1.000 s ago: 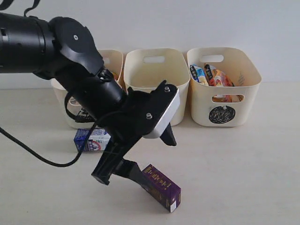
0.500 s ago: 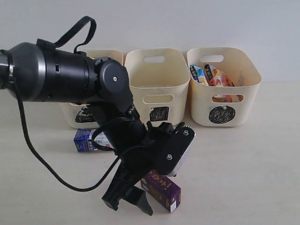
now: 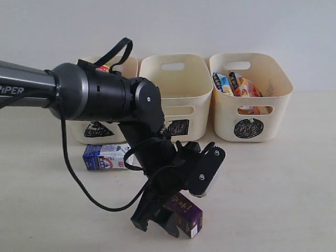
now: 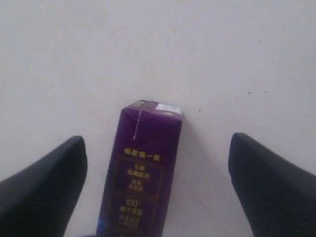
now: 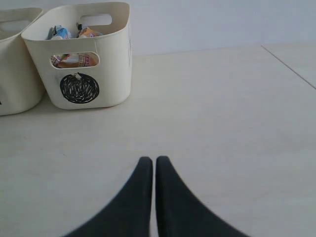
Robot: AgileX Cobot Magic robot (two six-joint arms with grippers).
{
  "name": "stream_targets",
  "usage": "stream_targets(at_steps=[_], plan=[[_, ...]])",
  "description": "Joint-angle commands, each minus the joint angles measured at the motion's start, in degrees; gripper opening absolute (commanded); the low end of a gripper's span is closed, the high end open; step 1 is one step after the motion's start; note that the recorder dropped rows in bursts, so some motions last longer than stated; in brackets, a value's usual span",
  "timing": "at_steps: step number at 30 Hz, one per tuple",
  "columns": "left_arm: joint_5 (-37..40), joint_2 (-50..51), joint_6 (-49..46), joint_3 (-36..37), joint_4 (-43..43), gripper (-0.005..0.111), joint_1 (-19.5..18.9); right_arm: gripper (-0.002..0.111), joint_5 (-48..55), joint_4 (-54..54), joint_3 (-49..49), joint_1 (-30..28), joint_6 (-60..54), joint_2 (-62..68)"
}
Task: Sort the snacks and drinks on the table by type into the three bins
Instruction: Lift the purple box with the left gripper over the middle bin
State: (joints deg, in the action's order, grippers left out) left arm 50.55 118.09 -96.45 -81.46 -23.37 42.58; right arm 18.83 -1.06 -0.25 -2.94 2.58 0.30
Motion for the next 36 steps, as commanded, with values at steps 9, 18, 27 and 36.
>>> stream_targets(at_steps=[9, 18, 27, 36], plan=[[0.2, 3.0, 2.2, -1.0, 3.9, 0.068, 0.3, 0.000, -0.5, 0.1, 0.2, 0.1, 0.0, -0.3], [-5.4, 2.8, 6.2, -1.0, 5.0, 0.004, 0.3, 0.000, -0.5, 0.1, 0.2, 0.1, 0.0, -0.3], [-6.0, -4.1, 15.4, -1.2, 6.1, 0.004, 0.3, 0.000, -0.5, 0.1, 0.2, 0.1, 0.0, -0.3], [-18.8, -12.9, 25.7, -1.2, 7.6, 0.004, -0.7, 0.000, -0.5, 0.1, 0.2, 0.1, 0.0, -0.3]])
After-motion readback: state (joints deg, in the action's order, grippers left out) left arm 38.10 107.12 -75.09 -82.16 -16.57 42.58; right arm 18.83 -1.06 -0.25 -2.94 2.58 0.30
